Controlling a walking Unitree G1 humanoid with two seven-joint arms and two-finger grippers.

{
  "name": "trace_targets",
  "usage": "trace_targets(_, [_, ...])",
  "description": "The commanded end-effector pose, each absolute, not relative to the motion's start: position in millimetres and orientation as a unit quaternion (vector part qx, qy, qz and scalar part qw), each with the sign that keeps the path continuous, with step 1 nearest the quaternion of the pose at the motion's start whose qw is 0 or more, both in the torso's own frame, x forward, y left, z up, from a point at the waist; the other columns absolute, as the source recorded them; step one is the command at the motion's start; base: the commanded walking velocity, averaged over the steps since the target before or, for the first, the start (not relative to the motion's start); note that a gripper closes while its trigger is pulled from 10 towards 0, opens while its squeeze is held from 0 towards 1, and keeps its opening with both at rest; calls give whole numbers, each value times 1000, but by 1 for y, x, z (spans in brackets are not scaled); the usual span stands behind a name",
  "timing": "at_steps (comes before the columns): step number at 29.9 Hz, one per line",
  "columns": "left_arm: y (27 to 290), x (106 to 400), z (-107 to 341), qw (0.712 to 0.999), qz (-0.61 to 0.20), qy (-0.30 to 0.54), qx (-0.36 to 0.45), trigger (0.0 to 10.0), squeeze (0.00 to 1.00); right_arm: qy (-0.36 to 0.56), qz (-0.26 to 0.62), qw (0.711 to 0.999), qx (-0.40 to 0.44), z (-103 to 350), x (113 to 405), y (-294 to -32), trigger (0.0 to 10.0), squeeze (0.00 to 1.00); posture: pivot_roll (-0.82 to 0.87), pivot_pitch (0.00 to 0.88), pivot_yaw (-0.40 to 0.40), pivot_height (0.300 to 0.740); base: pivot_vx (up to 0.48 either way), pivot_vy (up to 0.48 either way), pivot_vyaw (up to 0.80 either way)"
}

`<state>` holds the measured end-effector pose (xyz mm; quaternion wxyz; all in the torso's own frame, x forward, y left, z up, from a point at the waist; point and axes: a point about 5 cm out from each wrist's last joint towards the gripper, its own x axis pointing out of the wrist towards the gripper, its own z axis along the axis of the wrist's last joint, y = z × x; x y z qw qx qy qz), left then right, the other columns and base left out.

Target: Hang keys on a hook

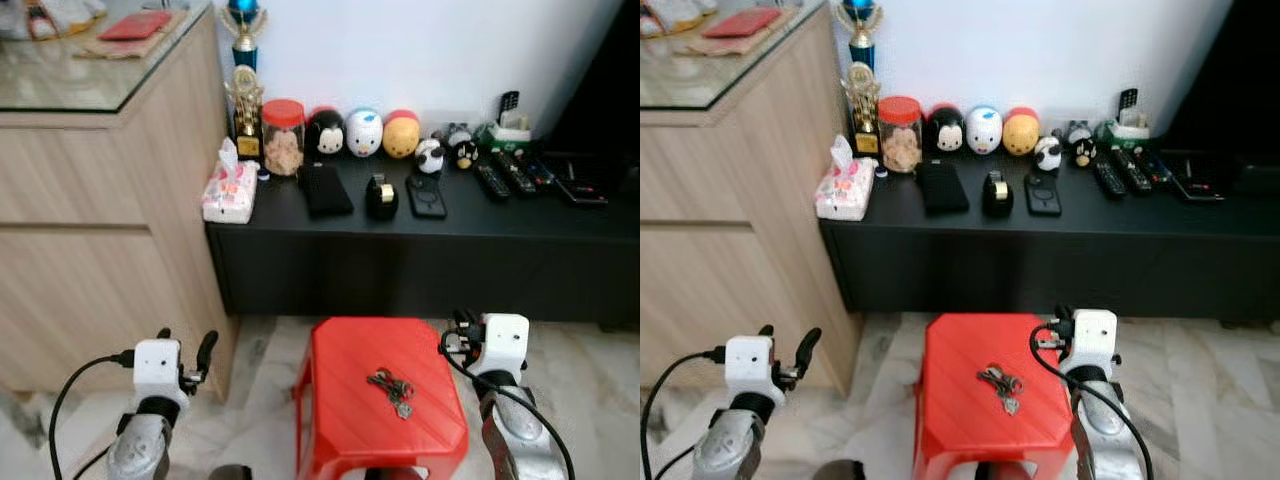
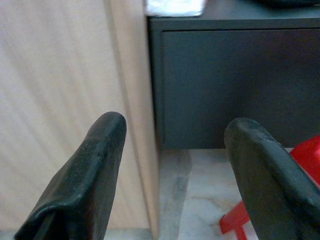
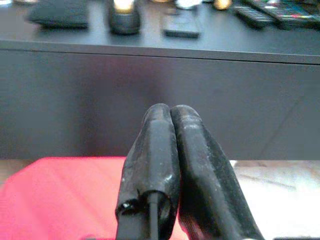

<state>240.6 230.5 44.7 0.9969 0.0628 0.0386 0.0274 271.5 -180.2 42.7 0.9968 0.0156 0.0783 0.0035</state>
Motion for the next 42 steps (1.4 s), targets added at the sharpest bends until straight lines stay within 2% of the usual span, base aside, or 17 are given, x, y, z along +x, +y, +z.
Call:
trace_targets(1, [232,237,41,997,34,48,57,10000,0,76,2,997,14,44,271,-182,10000,0,32,0,-69,625,0,0,0])
trace_targets(9, [232,237,41,997,32,47,57,10000,0,84,2,996,9,42,271,-182,10000,0,31,0,-66,625,0,0,0])
trace_targets(18, [231,239,42,997,29,48,57,10000,0,89,1,996,8,40,272,-182,10000,0,32,0,-65,570,0,0,0])
trace_targets(27, [228,239,40,997,23,52,49,10000,0,96,10,995,6,37,271,-181,10000,0,34,0,-67,570,0,0,0])
trace_targets(32, [227,241,41,997,19,53,51,10000,0,153,41,987,-15,23,270,-179,10000,0,24,0,-59,570,0,0,0])
trace_targets(37, [225,243,42,997,14,54,52,10000,0,171,65,983,-18,18,273,-175,10000,0,22,0,-56,570,0,0,0])
trace_targets(39, [223,245,41,997,8,59,54,10000,0,198,102,974,-45,11,273,-168,10000,0,24,0,-57,570,0,0,0])
trace_targets(42, [223,246,42,997,6,59,55,10000,0,230,111,966,-51,-1,270,-165,10000,0,29,0,-59,570,0,0,0])
